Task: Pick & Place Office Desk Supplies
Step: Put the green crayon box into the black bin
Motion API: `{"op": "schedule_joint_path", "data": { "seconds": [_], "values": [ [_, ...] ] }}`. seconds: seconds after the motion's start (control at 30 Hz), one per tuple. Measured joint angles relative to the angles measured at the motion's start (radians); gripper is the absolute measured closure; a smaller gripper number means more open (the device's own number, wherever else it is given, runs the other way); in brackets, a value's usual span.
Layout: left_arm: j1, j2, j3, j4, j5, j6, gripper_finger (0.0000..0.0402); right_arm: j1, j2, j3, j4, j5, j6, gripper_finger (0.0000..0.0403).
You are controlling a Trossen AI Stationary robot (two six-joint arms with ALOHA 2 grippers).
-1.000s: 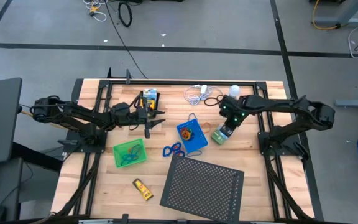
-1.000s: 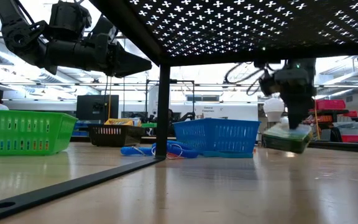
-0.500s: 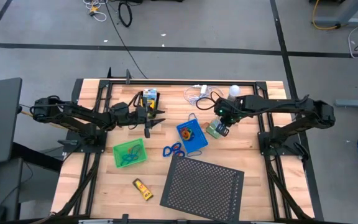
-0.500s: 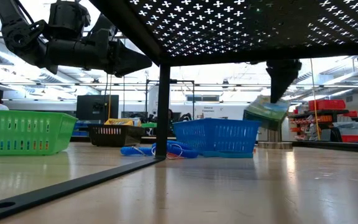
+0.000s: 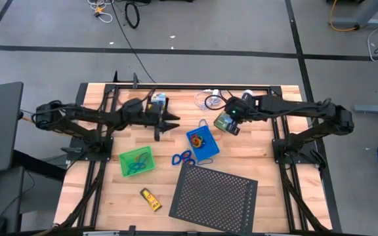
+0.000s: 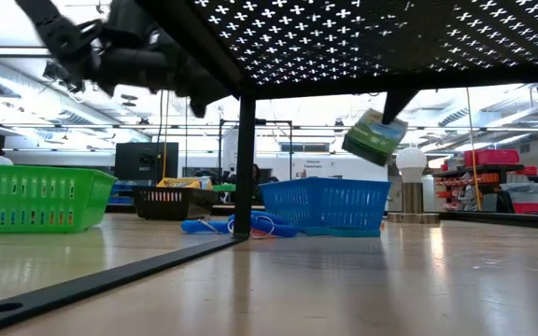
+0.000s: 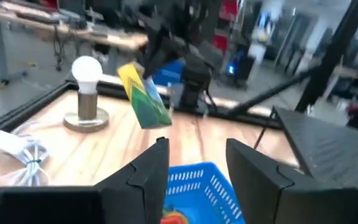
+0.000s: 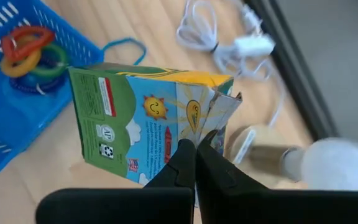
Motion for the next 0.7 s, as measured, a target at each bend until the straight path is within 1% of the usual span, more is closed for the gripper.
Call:
{"op": "schedule_joint_path", "data": {
  "seconds": [0.1, 0.2, 0.33, 0.43, 0.53, 0.63, 0.7],
  "values": [
    [-0.012, 0.036, 0.107, -0.127, -0.013, 0.053, 0.0213, 0.0, 0.0, 0.034, -0.005, 0.03, -0.045, 0.0403],
    [-0.011, 0.093, 0.203, -0.185, 0.005, 0.063, 0.0196, 0.0, 0.0, 0.056, -0.015, 0.069, -0.094, 0.0403],
    [-0.01, 0.191, 0.313, -0.208, 0.04, 0.034, 0.0187, 0.0, 0.0, 0.062, -0.018, 0.122, -0.161, 0.0403],
    [-0.011, 0.277, 0.404, -0.205, 0.046, -0.01, 0.0186, 0.0, 0.0, 0.062, -0.012, 0.151, -0.198, 0.0403],
    [-0.008, 0.371, 0.487, -0.207, 0.035, -0.04, 0.0186, 0.001, 0.0, 0.062, 0.004, 0.16, -0.23, 0.0403],
    [0.003, 0.452, 0.564, -0.227, 0.059, -0.052, 0.0186, 0.002, 0.0, 0.062, 0.016, 0.171, -0.264, 0.0403],
    [0.012, 0.487, 0.61, -0.274, 0.06, -0.052, 0.0186, 0.005, 0.0, 0.062, 0.028, 0.188, -0.282, 0.0403]
  ]
}}
